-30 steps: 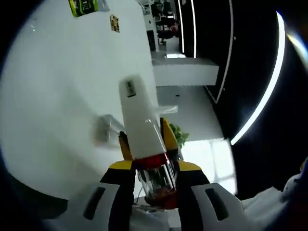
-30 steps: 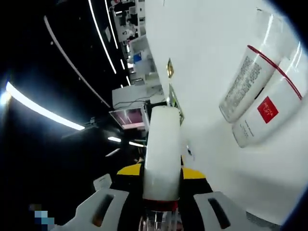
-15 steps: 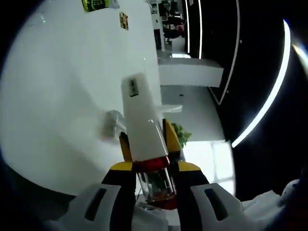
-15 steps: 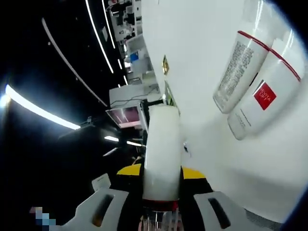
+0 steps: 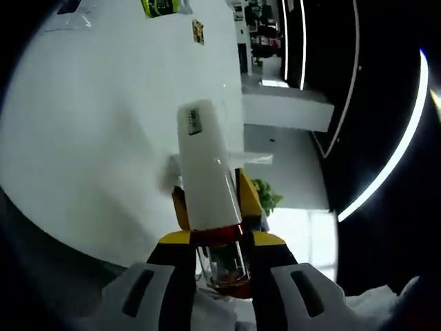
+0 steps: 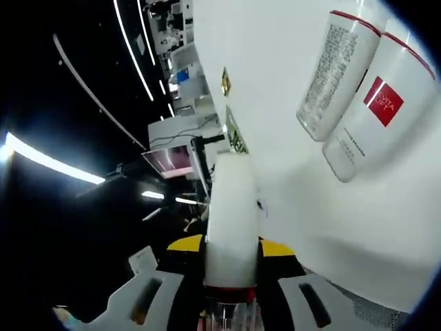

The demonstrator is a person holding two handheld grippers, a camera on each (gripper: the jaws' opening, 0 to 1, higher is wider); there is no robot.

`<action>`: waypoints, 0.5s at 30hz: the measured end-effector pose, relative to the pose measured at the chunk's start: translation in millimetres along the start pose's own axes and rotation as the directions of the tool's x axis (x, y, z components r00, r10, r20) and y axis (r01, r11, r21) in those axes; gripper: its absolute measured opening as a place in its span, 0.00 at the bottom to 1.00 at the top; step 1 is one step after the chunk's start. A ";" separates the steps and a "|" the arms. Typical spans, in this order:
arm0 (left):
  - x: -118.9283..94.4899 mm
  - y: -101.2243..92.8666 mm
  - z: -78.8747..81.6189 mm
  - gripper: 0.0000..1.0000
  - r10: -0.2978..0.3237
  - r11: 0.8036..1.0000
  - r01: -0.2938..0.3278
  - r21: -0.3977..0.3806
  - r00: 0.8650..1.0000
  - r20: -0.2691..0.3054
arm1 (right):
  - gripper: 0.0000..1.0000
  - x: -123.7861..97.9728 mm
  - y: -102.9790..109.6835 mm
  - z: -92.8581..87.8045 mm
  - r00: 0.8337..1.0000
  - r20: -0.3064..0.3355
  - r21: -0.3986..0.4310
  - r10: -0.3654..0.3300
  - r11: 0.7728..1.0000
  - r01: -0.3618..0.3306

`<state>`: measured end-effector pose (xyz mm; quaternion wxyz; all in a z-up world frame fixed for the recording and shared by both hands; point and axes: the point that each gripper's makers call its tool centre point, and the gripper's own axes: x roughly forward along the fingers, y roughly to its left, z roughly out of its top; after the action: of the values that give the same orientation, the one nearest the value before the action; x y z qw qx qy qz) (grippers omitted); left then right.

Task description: Arrange the skincare products in the storage area until every visible bottle or jar stands upright without overlapping.

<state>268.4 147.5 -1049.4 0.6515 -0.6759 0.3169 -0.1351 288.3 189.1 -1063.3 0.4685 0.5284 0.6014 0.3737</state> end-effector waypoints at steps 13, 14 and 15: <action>5.7 -2.3 -6.9 0.23 -0.031 0.997 0.031 -0.073 1.000 0.004 | 0.24 -8.6 -0.3 -3.1 0.996 -0.066 -0.011 -0.052 0.999 0.051; 6.2 -1.3 -7.4 0.23 -0.027 0.996 0.027 -0.085 1.000 0.002 | 0.25 -9.0 -2.4 -4.1 0.996 -0.068 -0.010 -0.063 0.998 0.062; 6.4 -0.4 -7.5 0.23 -0.022 0.996 0.022 -0.089 1.000 0.003 | 0.25 -9.3 -4.0 -3.7 0.995 -0.066 -0.015 -0.070 0.997 0.069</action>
<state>269.0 137.6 -1049.5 0.6195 -0.7079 0.3144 -0.1272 283.6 179.5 -1064.4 0.4644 0.4912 0.6324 0.3783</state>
